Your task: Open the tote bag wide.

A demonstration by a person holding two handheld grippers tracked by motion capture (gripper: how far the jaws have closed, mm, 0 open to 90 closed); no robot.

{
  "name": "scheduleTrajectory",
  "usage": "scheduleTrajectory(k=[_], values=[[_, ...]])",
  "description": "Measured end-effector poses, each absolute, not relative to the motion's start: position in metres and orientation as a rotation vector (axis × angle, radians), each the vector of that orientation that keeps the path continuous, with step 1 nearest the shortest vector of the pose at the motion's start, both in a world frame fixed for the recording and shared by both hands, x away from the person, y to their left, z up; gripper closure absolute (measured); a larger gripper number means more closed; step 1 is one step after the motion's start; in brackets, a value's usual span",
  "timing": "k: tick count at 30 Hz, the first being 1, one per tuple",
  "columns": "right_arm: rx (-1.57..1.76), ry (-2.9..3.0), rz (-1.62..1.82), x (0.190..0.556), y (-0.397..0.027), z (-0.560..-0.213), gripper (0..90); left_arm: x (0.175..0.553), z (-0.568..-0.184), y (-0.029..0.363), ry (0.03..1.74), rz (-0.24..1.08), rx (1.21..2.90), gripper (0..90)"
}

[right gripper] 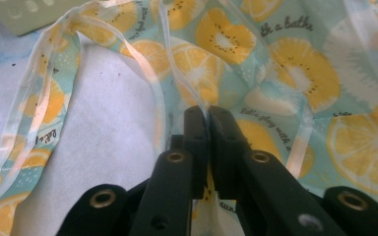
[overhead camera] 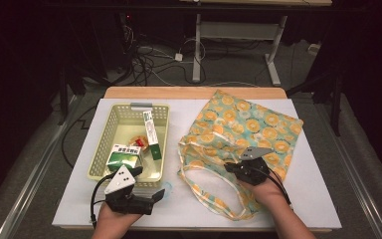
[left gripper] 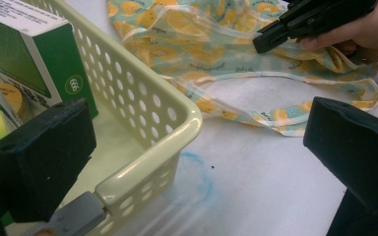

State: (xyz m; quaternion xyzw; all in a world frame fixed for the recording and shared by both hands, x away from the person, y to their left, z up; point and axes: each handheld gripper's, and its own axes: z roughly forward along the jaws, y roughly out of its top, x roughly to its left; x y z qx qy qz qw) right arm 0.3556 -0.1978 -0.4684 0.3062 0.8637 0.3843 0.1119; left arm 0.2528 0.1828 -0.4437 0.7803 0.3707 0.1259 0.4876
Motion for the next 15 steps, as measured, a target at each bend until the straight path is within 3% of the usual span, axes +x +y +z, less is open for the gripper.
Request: scheduleTrajectory(k=[15], values=[[0.873, 2.430, 1.244, 0.350, -0.210, -0.450, 89.8, 0.255, -0.445, 0.186, 0.910, 0.303, 1.890, 0.0]])
